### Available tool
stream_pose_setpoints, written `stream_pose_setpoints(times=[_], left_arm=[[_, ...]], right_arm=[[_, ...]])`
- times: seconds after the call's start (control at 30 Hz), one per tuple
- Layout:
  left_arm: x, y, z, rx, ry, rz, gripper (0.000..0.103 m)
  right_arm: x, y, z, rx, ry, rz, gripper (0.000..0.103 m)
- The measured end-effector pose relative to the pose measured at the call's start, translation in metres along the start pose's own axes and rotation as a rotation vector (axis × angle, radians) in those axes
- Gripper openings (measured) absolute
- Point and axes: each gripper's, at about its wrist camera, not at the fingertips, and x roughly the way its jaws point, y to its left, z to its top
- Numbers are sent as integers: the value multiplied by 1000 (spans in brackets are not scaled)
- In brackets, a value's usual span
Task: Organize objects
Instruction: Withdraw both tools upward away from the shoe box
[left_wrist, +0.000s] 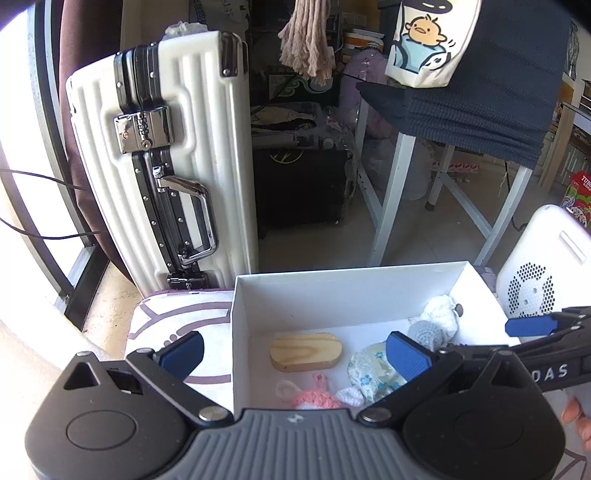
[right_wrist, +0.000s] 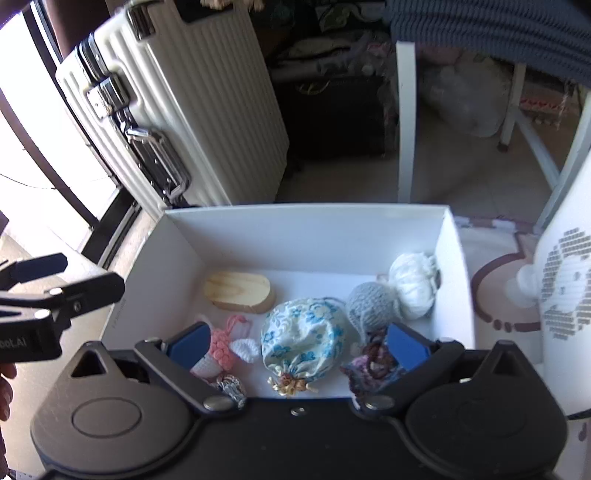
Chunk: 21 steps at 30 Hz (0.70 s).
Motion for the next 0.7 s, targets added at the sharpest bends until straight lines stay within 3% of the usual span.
stream_pose_setpoints(times=[0.4,0.7], left_arm=[[-60,-18,-12,-28,18,38,103],[-119,-42,-27,37,-19,56,103]], right_arm=[[-87,10,-12,-12,-103,-65,103],[-146,14,-36,-20,-149,-78,103]])
